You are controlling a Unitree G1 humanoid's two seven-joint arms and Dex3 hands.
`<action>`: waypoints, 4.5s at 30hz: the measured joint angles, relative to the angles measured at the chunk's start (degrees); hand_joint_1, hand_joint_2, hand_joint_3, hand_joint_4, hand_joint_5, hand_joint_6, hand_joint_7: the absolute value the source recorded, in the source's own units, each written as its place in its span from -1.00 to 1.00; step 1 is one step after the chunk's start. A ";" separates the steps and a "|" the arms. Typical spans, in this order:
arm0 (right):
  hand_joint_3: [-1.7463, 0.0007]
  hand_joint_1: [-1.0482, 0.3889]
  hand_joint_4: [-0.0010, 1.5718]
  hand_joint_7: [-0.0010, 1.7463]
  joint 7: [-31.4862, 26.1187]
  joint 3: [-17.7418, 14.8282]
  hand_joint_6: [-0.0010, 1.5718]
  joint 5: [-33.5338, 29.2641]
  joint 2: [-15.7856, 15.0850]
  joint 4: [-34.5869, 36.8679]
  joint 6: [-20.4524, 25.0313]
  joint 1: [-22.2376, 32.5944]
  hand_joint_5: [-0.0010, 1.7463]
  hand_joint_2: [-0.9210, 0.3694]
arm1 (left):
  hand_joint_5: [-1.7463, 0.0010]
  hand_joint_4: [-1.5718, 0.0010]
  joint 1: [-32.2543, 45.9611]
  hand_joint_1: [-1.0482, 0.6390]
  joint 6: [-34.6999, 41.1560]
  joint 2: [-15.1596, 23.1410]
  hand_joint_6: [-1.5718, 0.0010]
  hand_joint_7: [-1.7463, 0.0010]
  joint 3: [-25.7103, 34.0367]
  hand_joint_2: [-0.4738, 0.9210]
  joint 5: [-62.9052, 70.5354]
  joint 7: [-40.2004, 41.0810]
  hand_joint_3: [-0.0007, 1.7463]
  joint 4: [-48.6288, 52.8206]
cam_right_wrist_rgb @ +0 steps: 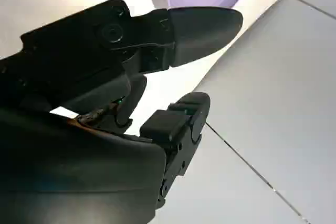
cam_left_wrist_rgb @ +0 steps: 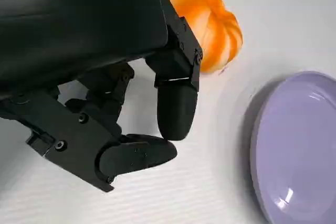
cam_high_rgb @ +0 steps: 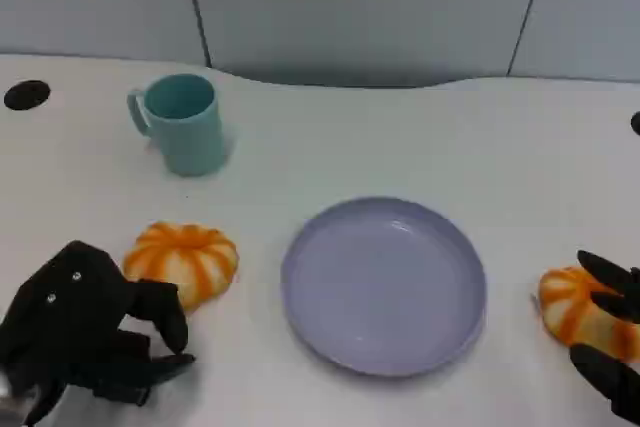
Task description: Grasp the bread from the table and place it into the plate.
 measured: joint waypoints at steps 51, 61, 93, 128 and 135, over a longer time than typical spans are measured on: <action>0.62 -0.07 -0.07 -1.00 -0.26 1.00 -0.16 -1.09 0.37 -0.89 1.07 -0.13 -0.80 -1.00 | 0.87 1.00 -10.88 -0.73 -35.60 12.78 0.85 0.99 -7.81 0.92 42.50 12.53 -1.00 -5.90; 0.61 -0.07 -0.03 -1.00 -0.86 1.03 -0.18 -1.26 0.42 -0.53 0.25 -0.13 -0.80 -1.00 | 1.00 1.00 -19.87 -0.70 -32.12 12.57 1.00 1.00 -13.91 0.89 44.06 5.58 -1.00 1.80; 0.63 -0.11 0.02 -1.00 -1.41 0.88 -0.16 -1.64 0.65 -0.51 -0.96 0.27 -0.80 -1.00 | 0.95 0.89 -42.83 -0.80 -26.76 -4.94 0.94 0.99 -33.86 1.00 50.82 21.97 -0.51 56.41; 0.65 -0.03 0.11 -0.99 -1.37 -0.88 -0.13 0.54 0.65 -0.21 -3.44 0.59 -0.75 -1.00 | -0.65 0.14 -43.50 -0.09 -27.07 -7.05 0.17 -0.20 -27.16 0.98 37.95 29.60 -0.96 62.03; 0.65 -0.02 0.13 -0.99 -1.37 -1.08 -0.12 0.68 0.65 0.00 -4.34 0.62 -0.73 -1.00 | -1.00 0.12 -43.08 -0.05 -28.44 -7.11 0.31 -1.00 -26.62 0.99 37.60 36.03 -0.83 62.25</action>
